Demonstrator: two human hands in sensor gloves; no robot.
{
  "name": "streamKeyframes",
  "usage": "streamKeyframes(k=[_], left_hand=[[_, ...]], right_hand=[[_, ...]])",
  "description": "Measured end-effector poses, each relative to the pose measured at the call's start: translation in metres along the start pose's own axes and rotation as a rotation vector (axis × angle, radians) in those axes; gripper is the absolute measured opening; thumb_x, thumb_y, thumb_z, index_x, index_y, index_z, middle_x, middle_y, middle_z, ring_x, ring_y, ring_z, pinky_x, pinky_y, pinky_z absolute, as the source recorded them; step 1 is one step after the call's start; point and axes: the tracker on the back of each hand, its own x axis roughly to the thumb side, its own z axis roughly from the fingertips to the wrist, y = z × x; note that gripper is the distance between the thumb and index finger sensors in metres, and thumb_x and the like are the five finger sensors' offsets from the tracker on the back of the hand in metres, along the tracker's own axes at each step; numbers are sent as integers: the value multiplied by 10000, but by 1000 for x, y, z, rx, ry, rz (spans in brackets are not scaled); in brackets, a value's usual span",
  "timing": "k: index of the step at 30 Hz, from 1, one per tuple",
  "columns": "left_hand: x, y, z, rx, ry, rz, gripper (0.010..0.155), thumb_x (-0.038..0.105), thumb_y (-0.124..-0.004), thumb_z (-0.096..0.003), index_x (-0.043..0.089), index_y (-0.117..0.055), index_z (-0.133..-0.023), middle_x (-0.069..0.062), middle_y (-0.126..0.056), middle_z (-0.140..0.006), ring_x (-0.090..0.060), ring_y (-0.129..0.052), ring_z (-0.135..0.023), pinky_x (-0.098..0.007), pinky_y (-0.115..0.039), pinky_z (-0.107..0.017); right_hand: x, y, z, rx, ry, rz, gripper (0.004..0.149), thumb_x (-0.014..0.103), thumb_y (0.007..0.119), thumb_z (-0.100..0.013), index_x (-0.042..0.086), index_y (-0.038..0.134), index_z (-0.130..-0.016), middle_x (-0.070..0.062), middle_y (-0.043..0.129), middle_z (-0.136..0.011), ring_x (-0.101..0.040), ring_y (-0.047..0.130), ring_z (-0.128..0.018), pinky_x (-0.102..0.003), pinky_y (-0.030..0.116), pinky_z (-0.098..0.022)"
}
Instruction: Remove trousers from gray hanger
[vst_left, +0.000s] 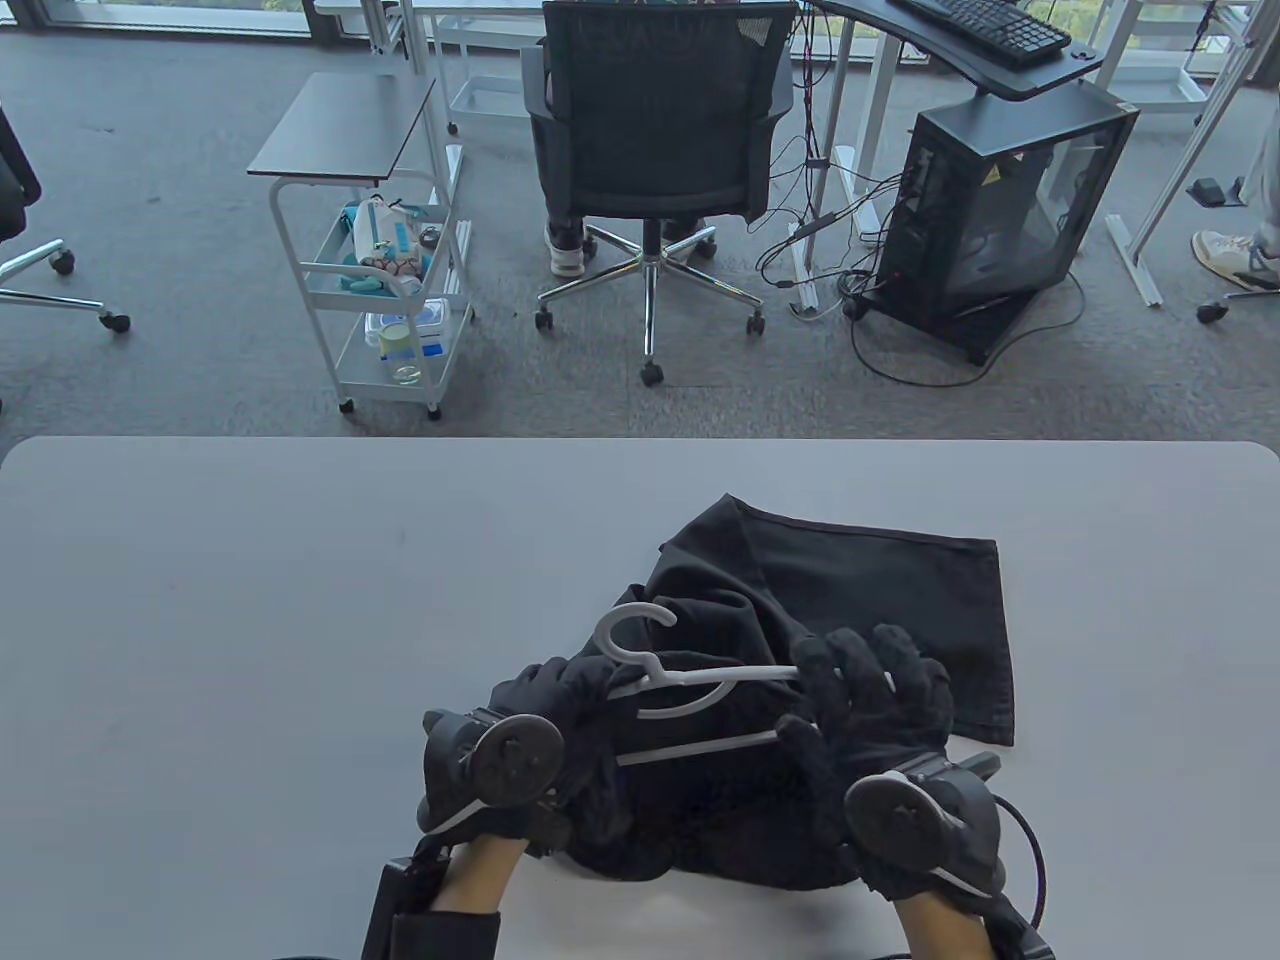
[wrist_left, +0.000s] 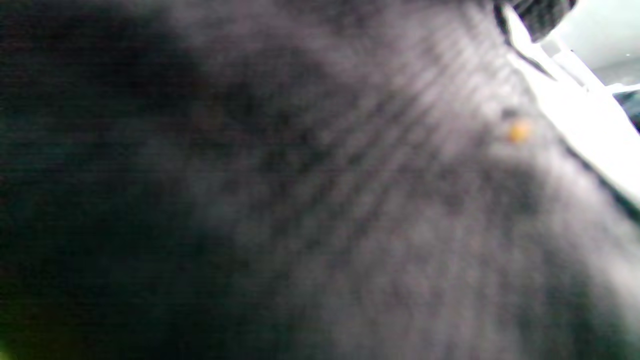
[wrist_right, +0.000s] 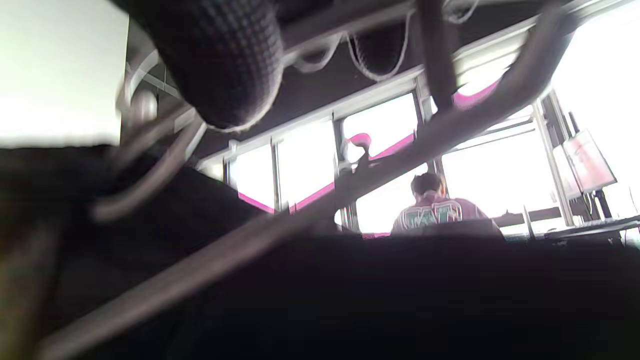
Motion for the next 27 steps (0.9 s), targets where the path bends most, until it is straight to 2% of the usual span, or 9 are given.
streamKeyframes(k=[1, 2, 3, 5, 8, 11, 17, 25, 27], left_hand=[[0, 0, 1, -11, -10, -13, 520, 671, -629, -477, 367, -729, -888, 115, -956, -632, -121, -1026, -429, -452, -912, -458], [-1, -1, 2, -20, -33, -14, 523, 680, -623, -471, 381, -732, -886, 129, -960, -628, -105, -1028, -416, -422, -923, -436], [-4, -1, 1, -37, -46, 35, 531, 684, -613, -469, 382, -731, -890, 133, -962, -628, -99, -1028, -411, -407, -926, -424], [-8, -1, 0, -88, -53, 91, 556, 688, -555, -474, 378, -718, -906, 134, -960, -651, -99, -1028, -428, -400, -922, -430], [-17, 1, 2, -53, -7, 163, 543, 686, -550, -478, 390, -764, -880, 142, -1004, -721, -162, -1090, -543, -415, -918, -445], [-28, 4, 5, -17, 49, 216, 574, 684, -576, -489, 340, -812, -884, 110, -1054, -767, -237, -1094, -695, -493, -897, -475], [-48, 8, 6, -9, 122, 339, 587, 665, -623, -497, 291, -826, -903, 27, -1034, -837, -342, -1030, -779, -599, -838, -497], [-60, 5, 4, -16, 166, 388, 598, 660, -616, -503, 288, -805, -931, 10, -999, -893, -391, -966, -842, -623, -812, -511], [-63, 7, 6, 10, 171, 401, 590, 663, -612, -511, 295, -792, -935, 22, -992, -895, -351, -969, -850, -603, -817, -524]], right_hand=[[1, 0, -2, -14, 13, 4, 658, 399, 787, -495, 137, 569, -1058, -171, 656, -969, -472, 619, -897, -773, 485, -556], [0, -1, -4, -35, 31, 4, 562, 371, 764, -502, 140, 663, -1004, -143, 747, -891, -445, 719, -828, -743, 561, -538], [-1, -2, -5, -67, 33, -12, 489, 350, 761, -489, 165, 745, -941, -100, 819, -809, -398, 805, -751, -706, 621, -523], [-1, -5, -6, -81, 19, 5, 467, 330, 794, -432, 183, 823, -874, -71, 881, -731, -366, 887, -665, -676, 702, -490], [-1, -7, -4, -122, 3, 40, 461, 322, 798, -414, 189, 852, -852, -53, 903, -714, -348, 941, -624, -669, 762, -466], [-7, -12, -3, -162, 17, 38, 459, 319, 802, -408, 185, 862, -844, -51, 910, -714, -345, 956, -620, -672, 772, -462], [-28, -39, 10, -258, 96, 8, 457, 311, 814, -399, 184, 877, -834, -52, 921, -714, -351, 960, -632, -686, 757, -473], [-42, -64, 17, -341, 123, 14, 455, 302, 825, -393, 190, 891, -829, -52, 925, -724, -357, 954, -651, -697, 732, -492], [-49, -72, 19, -365, 146, 7, 456, 301, 828, -390, 190, 897, -827, -52, 929, -723, -358, 957, -652, -702, 730, -492]])
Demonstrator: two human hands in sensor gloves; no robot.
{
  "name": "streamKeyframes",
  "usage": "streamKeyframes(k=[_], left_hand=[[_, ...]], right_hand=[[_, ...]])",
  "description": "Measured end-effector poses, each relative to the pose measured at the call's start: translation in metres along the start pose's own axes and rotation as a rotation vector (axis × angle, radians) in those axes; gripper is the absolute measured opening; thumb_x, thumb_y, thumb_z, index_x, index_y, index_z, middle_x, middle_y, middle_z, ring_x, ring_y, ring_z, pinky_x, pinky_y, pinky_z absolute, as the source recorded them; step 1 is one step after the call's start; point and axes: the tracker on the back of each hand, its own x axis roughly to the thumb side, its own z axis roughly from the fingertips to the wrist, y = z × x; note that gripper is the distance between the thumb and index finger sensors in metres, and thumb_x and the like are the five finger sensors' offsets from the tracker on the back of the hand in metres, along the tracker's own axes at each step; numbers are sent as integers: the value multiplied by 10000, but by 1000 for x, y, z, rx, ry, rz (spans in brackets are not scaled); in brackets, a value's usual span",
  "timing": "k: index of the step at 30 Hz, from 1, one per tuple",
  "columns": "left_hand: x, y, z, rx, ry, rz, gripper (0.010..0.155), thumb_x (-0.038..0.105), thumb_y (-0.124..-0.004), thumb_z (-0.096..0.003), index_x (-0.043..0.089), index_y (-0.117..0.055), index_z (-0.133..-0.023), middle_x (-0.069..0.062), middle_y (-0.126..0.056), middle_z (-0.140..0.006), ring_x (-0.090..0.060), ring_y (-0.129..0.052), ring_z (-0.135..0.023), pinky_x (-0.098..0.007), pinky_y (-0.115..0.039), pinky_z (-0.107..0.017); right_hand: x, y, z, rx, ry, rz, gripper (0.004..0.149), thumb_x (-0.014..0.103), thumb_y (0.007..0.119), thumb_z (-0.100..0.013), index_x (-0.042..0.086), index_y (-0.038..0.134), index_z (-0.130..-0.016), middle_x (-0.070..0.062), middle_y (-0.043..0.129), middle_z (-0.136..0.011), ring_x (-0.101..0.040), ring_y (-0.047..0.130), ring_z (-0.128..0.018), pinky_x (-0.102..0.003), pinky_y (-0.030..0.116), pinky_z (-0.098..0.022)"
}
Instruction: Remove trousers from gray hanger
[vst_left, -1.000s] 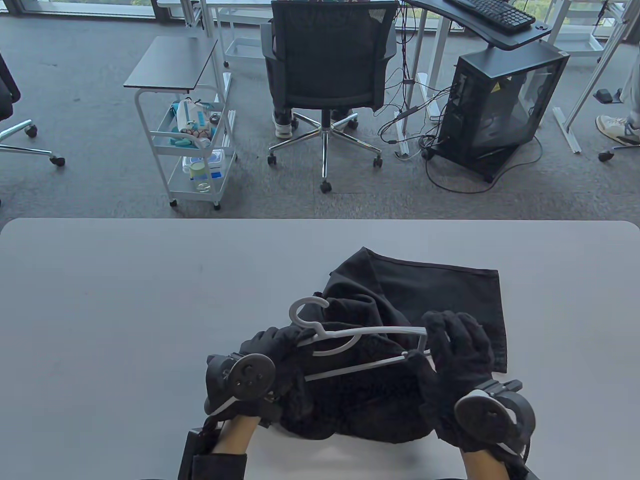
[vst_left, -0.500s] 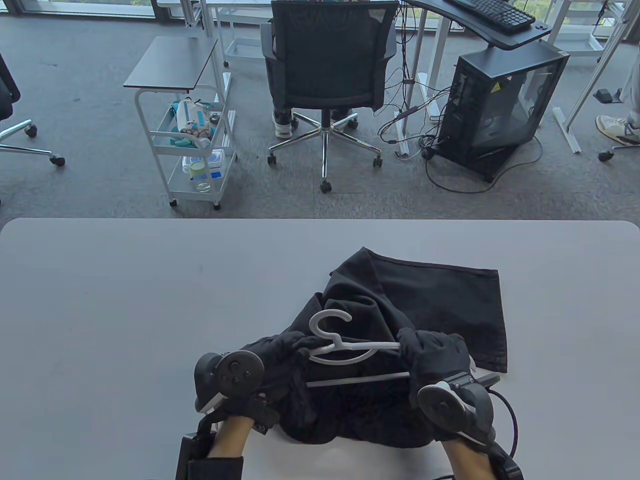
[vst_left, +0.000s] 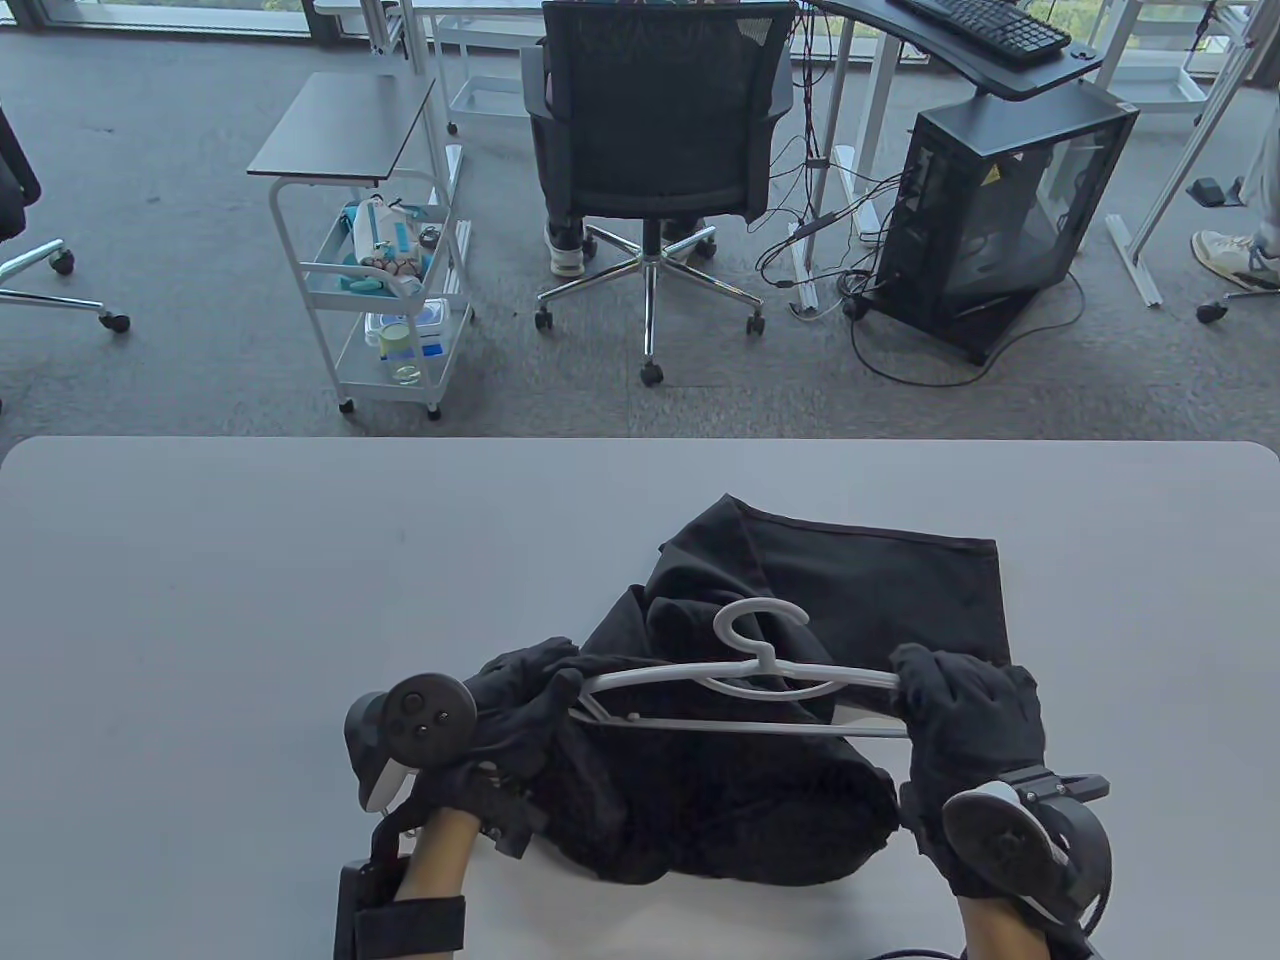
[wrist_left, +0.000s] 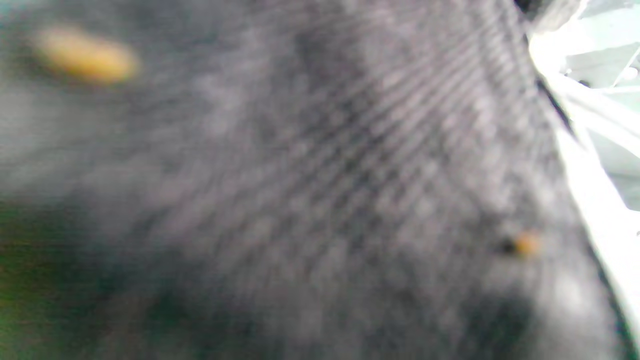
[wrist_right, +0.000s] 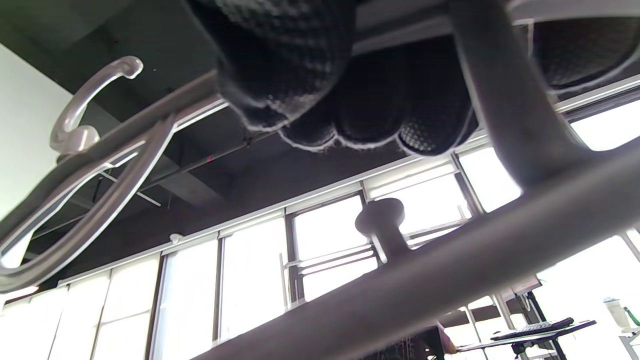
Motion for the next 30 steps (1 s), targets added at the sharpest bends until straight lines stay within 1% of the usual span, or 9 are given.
streamKeyframes(k=[3, 5, 6, 9, 11, 12, 17, 25, 30], left_hand=[[-5, 9, 4, 134, 71, 15, 568, 653, -634, -503, 291, -832, -894, 27, -1032, -831, -327, -1026, -785, -574, -846, -500], [-10, 11, 2, 110, 75, 48, 593, 641, -643, -507, 255, -809, -925, -21, -1007, -866, -392, -981, -804, -611, -812, -500], [-12, 10, 2, 79, 76, 53, 646, 641, -630, -512, 217, -744, -986, -80, -945, -934, -448, -920, -841, -640, -778, -510], [-10, 10, 4, 92, 72, 44, 768, 677, -640, -501, 167, -607, -1074, -152, -819, -1042, -526, -790, -920, -683, -719, -541], [-7, 13, 7, 101, 55, 45, 766, 683, -644, -502, 184, -596, -1081, -136, -808, -1056, -522, -761, -945, -693, -703, -552], [-6, 15, 9, 117, 46, 39, 764, 679, -650, -499, 186, -600, -1080, -138, -808, -1056, -528, -758, -944, -699, -696, -552], [-4, 17, 19, 132, 17, -30, 746, 662, -646, -505, 176, -626, -1071, -168, -811, -1050, -553, -743, -938, -718, -674, -548], [-4, 17, 23, 146, 10, -43, 738, 658, -651, -505, 173, -640, -1061, -162, -813, -1045, -529, -734, -949, -686, -684, -553], [-6, 18, 23, 144, 16, -32, 742, 657, -651, -506, 170, -629, -1067, -167, -804, -1052, -535, -721, -954, -692, -673, -557]], right_hand=[[-27, -18, -5, 9, 132, -34, 457, 308, 831, -386, 193, 907, -821, -47, 944, -711, -351, 982, -630, -692, 764, -475], [-49, -25, -3, -8, 256, -138, 460, 312, 825, -397, 179, 901, -831, -56, 946, -707, -354, 1007, -594, -659, 807, -446], [-62, -25, 0, -16, 341, -242, 465, 308, 826, -402, 162, 895, -838, -67, 943, -706, -360, 1016, -573, -636, 829, -429], [-87, -19, 8, -29, 494, -377, 481, 279, 837, -404, 115, 877, -854, -103, 949, -696, -376, 1049, -524, -581, 883, -383], [-102, -8, 13, 54, 586, -513, 519, 231, 848, -409, 79, 826, -905, -127, 946, -714, -385, 1074, -501, -550, 921, -342], [-109, 0, 17, 53, 656, -585, 539, 206, 853, -411, 64, 797, -928, -140, 939, -728, -402, 1072, -505, -549, 924, -332], [-125, 19, 26, 141, 802, -508, 570, 171, 842, -426, 14, 725, -961, -174, 909, -755, -414, 1066, -515, -531, 938, -310], [-143, 57, 46, 448, 1048, -354, 601, 153, 822, -449, -64, 632, -977, -219, 868, -763, -415, 1075, -475, -482, 970, -258], [-146, 81, 55, 605, 1113, -278, 609, 147, 817, -456, -90, 608, -977, -235, 853, -761, -425, 1070, -472, -479, 970, -250]])
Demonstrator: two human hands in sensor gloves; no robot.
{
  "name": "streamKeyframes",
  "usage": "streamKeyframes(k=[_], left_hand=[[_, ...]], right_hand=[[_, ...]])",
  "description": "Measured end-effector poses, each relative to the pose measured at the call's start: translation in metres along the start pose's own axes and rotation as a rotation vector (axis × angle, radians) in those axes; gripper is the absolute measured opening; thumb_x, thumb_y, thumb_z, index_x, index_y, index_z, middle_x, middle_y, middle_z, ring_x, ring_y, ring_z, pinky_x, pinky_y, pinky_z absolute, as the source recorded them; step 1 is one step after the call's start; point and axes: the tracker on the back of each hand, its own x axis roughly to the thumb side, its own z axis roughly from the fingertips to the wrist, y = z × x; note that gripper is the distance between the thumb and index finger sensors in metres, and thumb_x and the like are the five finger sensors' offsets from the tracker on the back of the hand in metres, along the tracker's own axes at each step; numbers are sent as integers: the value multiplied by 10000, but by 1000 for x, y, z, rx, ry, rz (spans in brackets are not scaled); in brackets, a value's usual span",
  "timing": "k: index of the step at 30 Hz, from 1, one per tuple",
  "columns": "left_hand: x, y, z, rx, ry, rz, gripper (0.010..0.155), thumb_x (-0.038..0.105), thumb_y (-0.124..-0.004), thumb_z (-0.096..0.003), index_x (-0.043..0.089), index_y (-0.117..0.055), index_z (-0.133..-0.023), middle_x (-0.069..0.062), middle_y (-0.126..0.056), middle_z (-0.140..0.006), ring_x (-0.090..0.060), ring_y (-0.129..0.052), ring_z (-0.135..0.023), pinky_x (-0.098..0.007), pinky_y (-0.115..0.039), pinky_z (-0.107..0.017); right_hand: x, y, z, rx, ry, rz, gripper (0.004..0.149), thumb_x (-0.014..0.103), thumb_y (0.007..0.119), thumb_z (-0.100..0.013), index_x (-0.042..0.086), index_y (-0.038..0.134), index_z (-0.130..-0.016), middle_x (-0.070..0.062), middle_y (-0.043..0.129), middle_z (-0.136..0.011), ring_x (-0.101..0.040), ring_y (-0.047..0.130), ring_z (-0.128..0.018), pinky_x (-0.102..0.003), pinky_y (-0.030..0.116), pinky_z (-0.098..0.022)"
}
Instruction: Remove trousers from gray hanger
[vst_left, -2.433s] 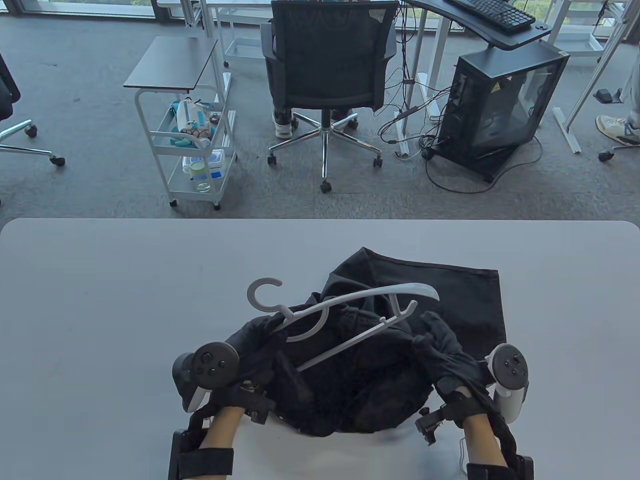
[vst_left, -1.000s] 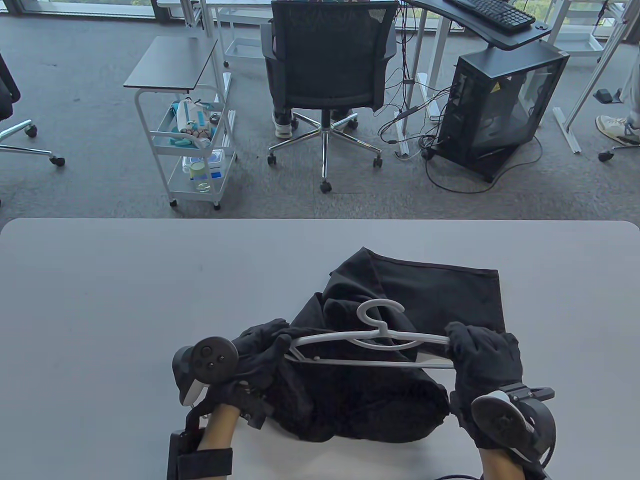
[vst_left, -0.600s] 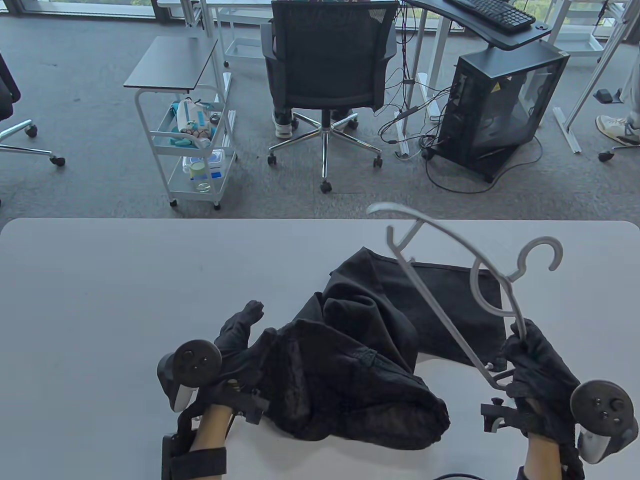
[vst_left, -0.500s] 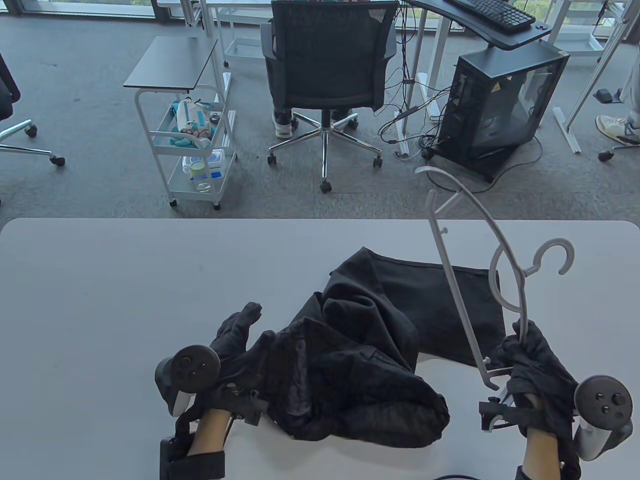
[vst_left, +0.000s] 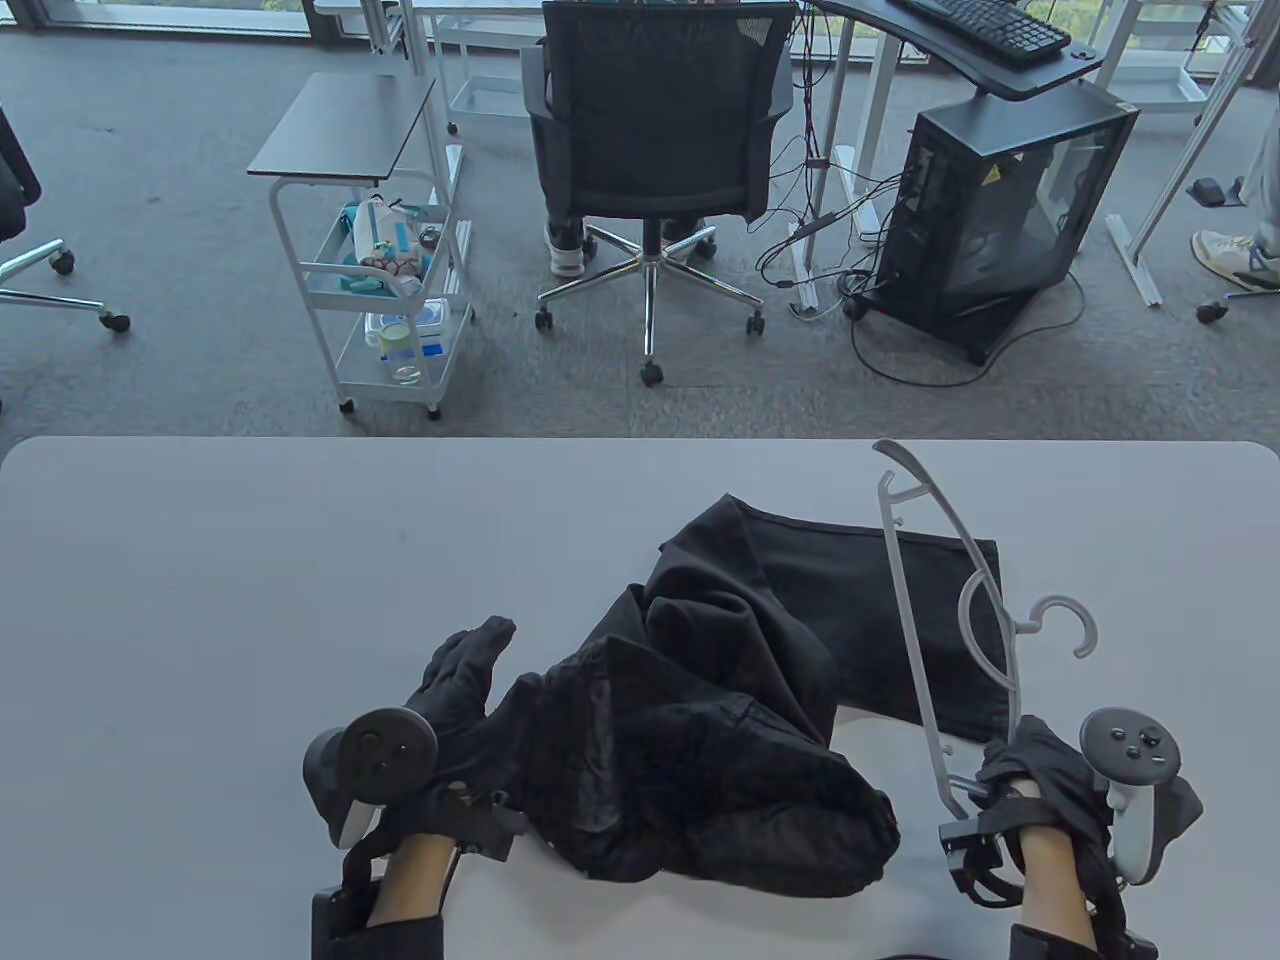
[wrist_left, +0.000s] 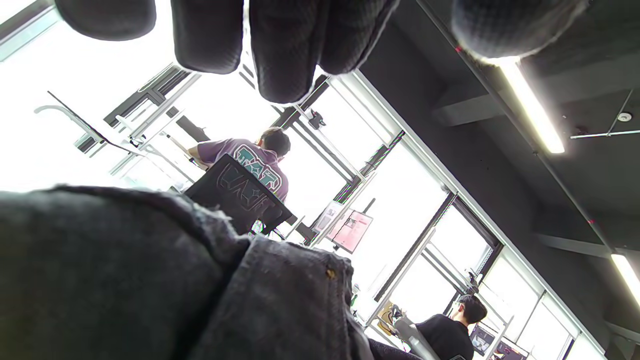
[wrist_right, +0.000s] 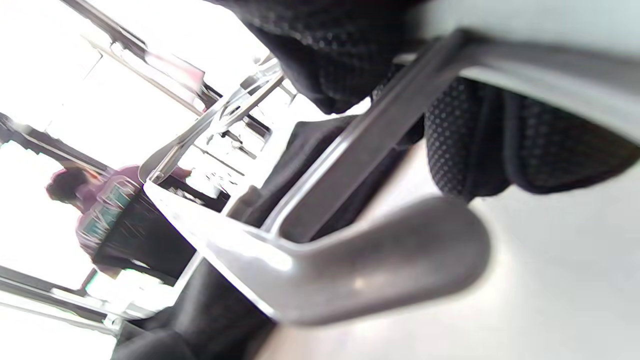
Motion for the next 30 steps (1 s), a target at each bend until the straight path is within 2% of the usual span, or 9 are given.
streamKeyframes(k=[3, 9, 14, 19, 21, 25, 27, 28, 30], left_hand=[[0, 0, 0, -3, 2, -10, 752, 654, -654, -506, 164, -615, -1075, -178, -778, -1068, -548, -694, -964, -704, -655, -562], [-1, -1, -2, -21, 9, -28, 765, 657, -654, -505, 161, -597, -1085, -186, -757, -1084, -559, -664, -976, -717, -635, -567], [0, -2, -2, -27, 6, -35, 764, 656, -652, -507, 158, -597, -1084, -188, -759, -1082, -560, -666, -973, -716, -636, -567], [0, -2, -2, -27, 0, -34, 761, 658, -651, -505, 161, -609, -1079, -186, -761, -1079, -562, -671, -970, -717, -638, -563], [1, -2, -2, -30, -4, -33, 760, 656, -650, -507, 159, -610, -1080, -193, -759, -1081, -566, -664, -971, -721, -631, -564], [11, -5, -5, -82, -32, -80, 762, 647, -615, -520, 162, -577, -1106, -255, -638, -1140, -634, -542, -991, -776, -535, -574], [15, -7, -5, -100, -46, -106, 764, 647, -609, -521, 171, -559, -1116, -274, -605, -1152, -659, -492, -993, -792, -492, -576], [17, -8, -5, -109, -49, -120, 768, 647, -605, -523, 169, -548, -1122, -291, -584, -1157, -672, -469, -992, -802, -473, -572], [21, -12, -5, -135, -65, -162, 769, 634, -608, -523, 165, -534, -1128, -313, -538, -1165, -696, -412, -989, -821, -419, -568]], right_hand=[[1, 10, -1, 29, 29, 84, 614, 173, 805, -482, -98, 579, -985, -243, 836, -772, -391, 1060, -464, -448, 980, -242], [9, 11, 5, 86, 54, 155, 621, 219, 791, -509, -83, 560, -999, -267, 790, -857, -467, 1024, -513, -499, 952, -265], [12, -3, 16, -14, 15, 178, 606, 268, 784, -511, -42, 604, -1000, -272, 770, -897, -552, 962, -566, -542, 918, -294], [28, -8, 26, -87, -253, 96, 629, 323, 801, -499, 55, 613, -1037, -234, 683, -998, -605, 790, -771, -641, 793, -429], [40, -5, 31, -76, -445, 15, 617, 297, 815, -491, 93, 631, -1044, -226, 609, -1048, -606, 671, -870, -687, 686, -513], [65, 3, 46, -79, -666, 8, 635, 310, 832, -481, 119, 627, -1051, -203, 569, -1078, -592, 593, -924, -693, 617, -566], [75, 8, 55, -92, -738, 64, 652, 377, 803, -488, 134, 609, -1060, -191, 556, -1089, -590, 570, -939, -697, 602, -576], [78, 12, 58, -82, -774, 79, 671, 456, 745, -499, 138, 590, -1070, -191, 553, -1094, -588, 567, -943, -695, 600, -580], [82, 25, 65, 15, -824, 53, 716, 532, 672, -515, 148, 524, -1100, -204, 490, -1120, -614, 485, -959, -713, 552, -592]])
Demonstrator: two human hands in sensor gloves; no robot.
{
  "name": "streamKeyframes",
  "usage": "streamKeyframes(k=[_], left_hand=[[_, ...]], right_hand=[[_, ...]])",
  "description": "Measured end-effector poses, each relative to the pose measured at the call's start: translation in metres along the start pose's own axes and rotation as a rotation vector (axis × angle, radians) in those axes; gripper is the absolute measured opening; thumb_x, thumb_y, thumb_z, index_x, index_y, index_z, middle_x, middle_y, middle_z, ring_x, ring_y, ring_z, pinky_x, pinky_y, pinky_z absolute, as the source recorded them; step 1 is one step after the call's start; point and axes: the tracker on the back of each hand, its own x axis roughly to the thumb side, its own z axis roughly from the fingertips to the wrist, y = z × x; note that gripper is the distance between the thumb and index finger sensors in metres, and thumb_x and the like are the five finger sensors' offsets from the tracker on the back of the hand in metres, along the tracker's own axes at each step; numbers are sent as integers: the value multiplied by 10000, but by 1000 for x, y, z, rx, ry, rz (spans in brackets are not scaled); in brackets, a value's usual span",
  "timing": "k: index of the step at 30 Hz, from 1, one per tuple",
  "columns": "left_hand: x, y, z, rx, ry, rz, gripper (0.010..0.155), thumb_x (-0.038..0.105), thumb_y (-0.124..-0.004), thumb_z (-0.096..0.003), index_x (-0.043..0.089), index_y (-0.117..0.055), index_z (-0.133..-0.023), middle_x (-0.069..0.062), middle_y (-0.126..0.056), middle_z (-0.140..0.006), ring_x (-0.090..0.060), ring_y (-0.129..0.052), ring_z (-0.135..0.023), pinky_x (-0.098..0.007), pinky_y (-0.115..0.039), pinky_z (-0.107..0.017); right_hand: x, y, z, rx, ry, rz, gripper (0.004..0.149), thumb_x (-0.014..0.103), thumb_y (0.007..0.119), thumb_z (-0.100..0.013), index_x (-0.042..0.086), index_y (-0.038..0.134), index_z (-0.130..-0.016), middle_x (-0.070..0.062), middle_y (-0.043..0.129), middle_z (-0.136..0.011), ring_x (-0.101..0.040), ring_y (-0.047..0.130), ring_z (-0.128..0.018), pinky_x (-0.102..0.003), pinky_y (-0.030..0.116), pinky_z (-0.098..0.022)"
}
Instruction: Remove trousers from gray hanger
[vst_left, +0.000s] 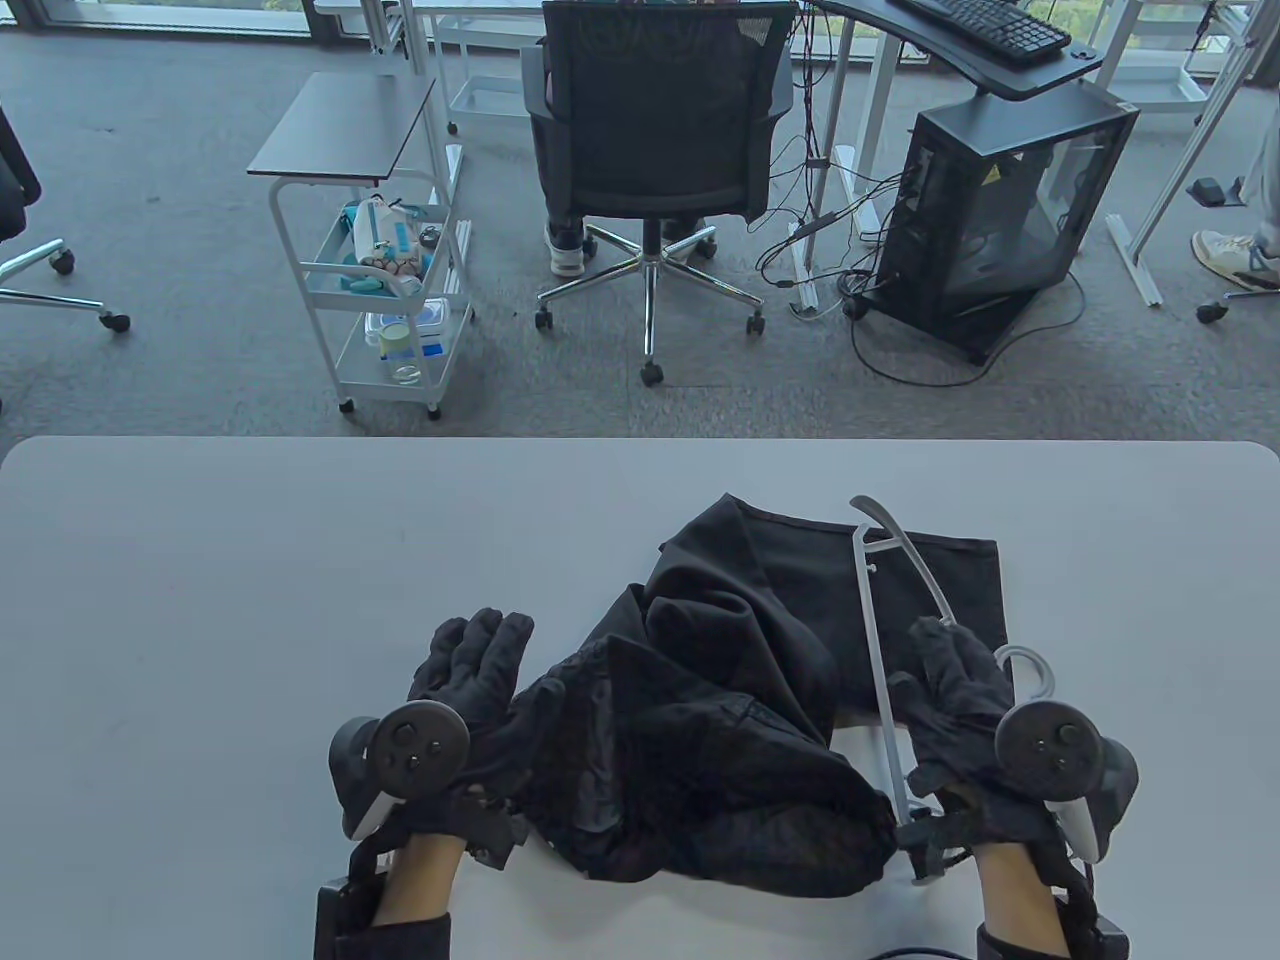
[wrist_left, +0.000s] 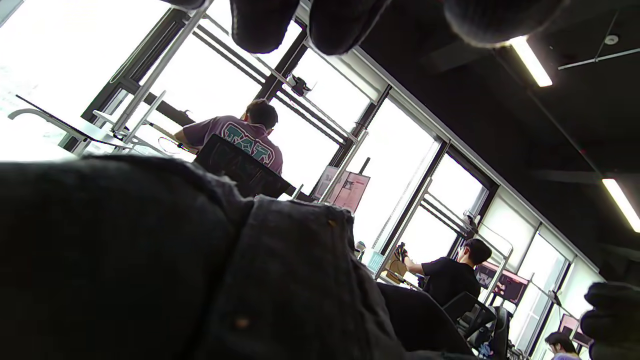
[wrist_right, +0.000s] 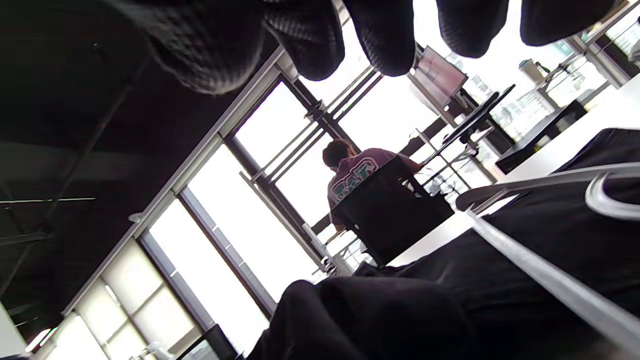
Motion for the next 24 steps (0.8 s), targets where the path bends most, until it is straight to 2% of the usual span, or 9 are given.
streamKeyframes(k=[3, 7, 10, 12, 16, 24], left_hand=[[7, -8, 1, -51, -10, -95, 775, 643, -587, -527, 179, -498, -1141, -317, -497, -1179, -706, -372, -989, -834, -388, -560], [16, -14, 4, -160, 21, -236, 793, 675, -531, -532, 221, -396, -1169, -293, -383, -1220, -701, -272, -1006, -847, -331, -563], [20, -19, 8, -244, 51, -272, 809, 686, -487, -538, 229, -310, -1182, -300, -285, -1231, -709, -180, -1000, -854, -282, -560], [21, -22, 10, -248, 56, -291, 808, 688, -477, -538, 230, -304, -1181, -301, -276, -1229, -708, -175, -998, -853, -283, -557], [23, -24, 12, -245, 60, -303, 809, 686, -467, -539, 226, -282, -1179, -303, -249, -1224, -702, -160, -994, -849, -278, -558], [19, -24, 13, -253, 71, -281, 811, 684, -458, -540, 217, -272, -1176, -309, -258, -1219, -694, -166, -995, -836, -285, -568]], right_hand=[[11, 17, 3, 75, -34, -15, 742, 570, 640, -514, 158, 501, -1115, -205, 440, -1144, -637, 385, -973, -739, 483, -604], [29, 38, 11, 155, -119, 186, 773, 641, 542, -501, 215, 443, -1139, -168, 347, -1185, -635, 276, -997, -767, 423, -605], [38, 50, 15, 211, -119, 162, 790, 659, 518, -496, 228, 409, -1150, -147, 269, -1203, -618, 159, -1008, -794, 331, -603], [45, 57, 15, 237, -104, 218, 802, 655, 527, -494, 219, 387, -1153, -166, 225, -1200, -623, 89, -993, -816, 242, -583], [56, 68, 16, 252, -113, 357, 827, 656, 538, -495, 185, 361, -1151, -185, 203, -1190, -646, 64, -972, -834, 203, -555], [59, 79, 14, 292, -117, 345, 838, 648, 547, -500, 150, 343, -1143, -211, 195, -1173, -638, 70, -968, -803, 216, -580]])
